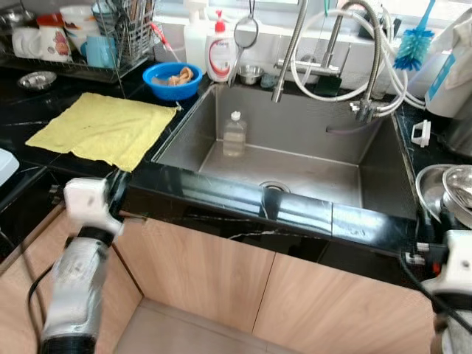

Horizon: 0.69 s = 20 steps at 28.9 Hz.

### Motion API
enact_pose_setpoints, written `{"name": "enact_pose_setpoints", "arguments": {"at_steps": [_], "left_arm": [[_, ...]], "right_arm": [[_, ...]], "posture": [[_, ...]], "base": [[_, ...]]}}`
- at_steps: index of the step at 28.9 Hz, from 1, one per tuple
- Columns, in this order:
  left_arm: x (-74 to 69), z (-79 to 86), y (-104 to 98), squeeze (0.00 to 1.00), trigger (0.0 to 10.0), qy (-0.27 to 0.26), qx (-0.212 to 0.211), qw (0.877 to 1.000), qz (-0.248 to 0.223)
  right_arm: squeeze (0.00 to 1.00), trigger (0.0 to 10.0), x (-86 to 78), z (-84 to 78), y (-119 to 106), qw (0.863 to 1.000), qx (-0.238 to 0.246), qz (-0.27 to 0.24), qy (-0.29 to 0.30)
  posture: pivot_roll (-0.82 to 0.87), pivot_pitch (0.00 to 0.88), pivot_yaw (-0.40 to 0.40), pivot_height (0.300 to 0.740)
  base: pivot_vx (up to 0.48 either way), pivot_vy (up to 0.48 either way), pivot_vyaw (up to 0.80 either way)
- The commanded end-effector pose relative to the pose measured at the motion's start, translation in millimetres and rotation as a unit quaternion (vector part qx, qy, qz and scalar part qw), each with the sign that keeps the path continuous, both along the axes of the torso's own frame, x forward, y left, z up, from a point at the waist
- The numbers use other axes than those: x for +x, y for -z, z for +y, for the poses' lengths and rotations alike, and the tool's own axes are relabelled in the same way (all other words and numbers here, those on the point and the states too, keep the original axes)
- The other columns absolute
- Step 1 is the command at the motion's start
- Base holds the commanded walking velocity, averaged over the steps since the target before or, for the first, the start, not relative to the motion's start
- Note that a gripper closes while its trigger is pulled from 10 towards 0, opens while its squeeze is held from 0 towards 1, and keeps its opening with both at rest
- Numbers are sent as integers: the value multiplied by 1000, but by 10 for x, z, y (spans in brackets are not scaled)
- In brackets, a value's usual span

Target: Kitchen organization

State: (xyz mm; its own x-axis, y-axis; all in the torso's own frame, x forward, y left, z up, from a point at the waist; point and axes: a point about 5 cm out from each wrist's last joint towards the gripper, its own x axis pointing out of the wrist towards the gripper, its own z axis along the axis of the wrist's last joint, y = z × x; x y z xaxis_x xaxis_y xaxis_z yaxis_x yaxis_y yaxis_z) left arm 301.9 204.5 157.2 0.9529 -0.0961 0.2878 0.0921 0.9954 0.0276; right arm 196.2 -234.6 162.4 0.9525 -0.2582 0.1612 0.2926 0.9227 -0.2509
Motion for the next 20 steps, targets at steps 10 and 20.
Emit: {"name": "enact_pose_setpoints", "arguments": {"at_steps": [10,20], "left_arm": [[323,-434,4,0,10000,69,9,997,20],[356,-437,60,0,10000,73,16,997,32]], "right_arm": [[0,10000,77,26,-61,998,19,-18,55],[996,10000,-103,-349,-216,986,7,-46,158]], "posture": [[-100,0,28,740],[-115,0,34,740]], "base": [[0,0,0],[0,0,0]]}}
